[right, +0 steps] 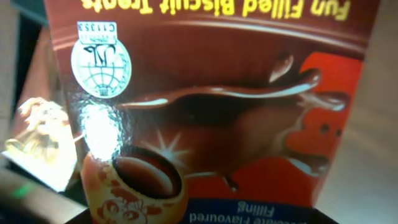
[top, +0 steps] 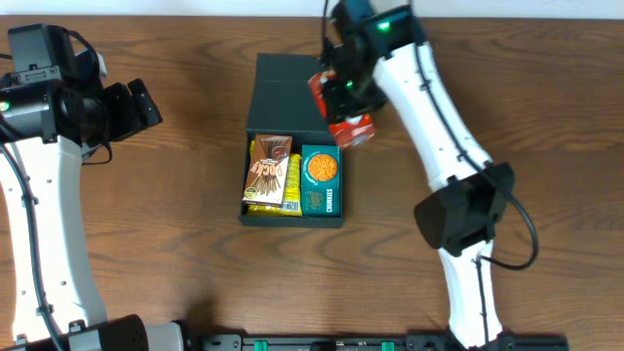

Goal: Pack container
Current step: 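Lift the Hello Panda box toward the black box, then lower the Hello Panda box into the box's right side and release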

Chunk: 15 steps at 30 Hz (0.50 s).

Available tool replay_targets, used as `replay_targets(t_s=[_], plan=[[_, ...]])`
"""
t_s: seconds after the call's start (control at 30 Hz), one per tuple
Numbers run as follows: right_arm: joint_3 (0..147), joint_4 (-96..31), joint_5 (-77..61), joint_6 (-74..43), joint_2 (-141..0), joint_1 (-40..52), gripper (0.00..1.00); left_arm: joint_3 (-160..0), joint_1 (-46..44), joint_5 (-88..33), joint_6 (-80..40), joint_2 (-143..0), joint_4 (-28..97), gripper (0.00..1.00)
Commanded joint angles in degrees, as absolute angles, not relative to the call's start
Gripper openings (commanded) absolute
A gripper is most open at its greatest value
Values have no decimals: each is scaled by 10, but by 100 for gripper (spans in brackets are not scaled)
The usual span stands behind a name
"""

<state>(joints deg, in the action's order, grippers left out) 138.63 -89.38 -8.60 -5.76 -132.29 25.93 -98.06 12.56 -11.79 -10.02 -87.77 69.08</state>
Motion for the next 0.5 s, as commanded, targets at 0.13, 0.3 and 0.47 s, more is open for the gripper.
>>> replay_targets(t_s=[0.13, 0.3, 0.47], plan=[[1335, -905, -91, -215, -1327, 317, 45, -976, 127, -114, -72, -881, 688, 95], [1257, -892, -93, -263, -1327, 366, 46, -976, 127, -114, -72, -881, 688, 95], [1206, -881, -88, -314, -1327, 397, 44, -976, 127, -114, -73, -881, 688, 95]])
